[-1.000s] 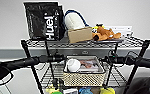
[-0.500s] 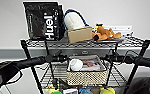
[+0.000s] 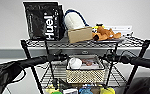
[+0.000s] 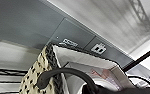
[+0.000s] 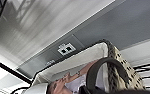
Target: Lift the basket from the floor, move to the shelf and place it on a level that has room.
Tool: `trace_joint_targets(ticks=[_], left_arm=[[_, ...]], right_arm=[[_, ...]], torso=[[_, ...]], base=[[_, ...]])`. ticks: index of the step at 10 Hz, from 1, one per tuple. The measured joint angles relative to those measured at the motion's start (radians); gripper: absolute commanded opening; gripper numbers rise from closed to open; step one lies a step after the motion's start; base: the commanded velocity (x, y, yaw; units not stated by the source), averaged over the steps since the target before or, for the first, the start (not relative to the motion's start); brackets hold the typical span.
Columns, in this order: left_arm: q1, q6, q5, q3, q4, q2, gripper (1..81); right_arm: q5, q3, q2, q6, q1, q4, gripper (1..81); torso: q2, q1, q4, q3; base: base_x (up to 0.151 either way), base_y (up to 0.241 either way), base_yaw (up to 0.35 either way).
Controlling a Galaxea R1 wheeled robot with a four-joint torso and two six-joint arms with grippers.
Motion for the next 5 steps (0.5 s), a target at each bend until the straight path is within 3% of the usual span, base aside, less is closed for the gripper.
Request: trace_joint_targets(ticks=[1, 2, 3, 5], left_arm=[[0.000, 0.000, 0.002, 0.000, 0.000, -0.002, 1.0], [0.000, 0.019, 0.001, 0.001, 0.009, -0.003, 81.1], [-0.012, 0.004, -0.009, 0.008, 0.007, -0.003, 81.1], [-0.013, 0.004, -0.008, 0.035, 0.008, -0.013, 81.1]], right_arm=[[0.011, -0.001, 0.001, 0.000, -0.003, 0.000, 1.0], [0.012, 0.000, 0.002, 0.000, -0.004, 0.000, 1.0], [0.021, 0.003, 0.002, 0.004, -0.006, 0.001, 81.1], [0.028, 0.026, 0.001, 0.005, -0.009, 0.001, 81.1]], torso=[[0.000, 0.000, 0.000, 0.000], [0.000, 0.000, 0.000, 0.000], [0.000, 0.000, 0.000, 0.000], [0.000, 0.000, 0.000, 0.000]], base=[[0.000, 0.000, 0.000], [0.000, 0.000, 0.000], [0.000, 0.000, 0.000], [0.000, 0.000, 0.000]])
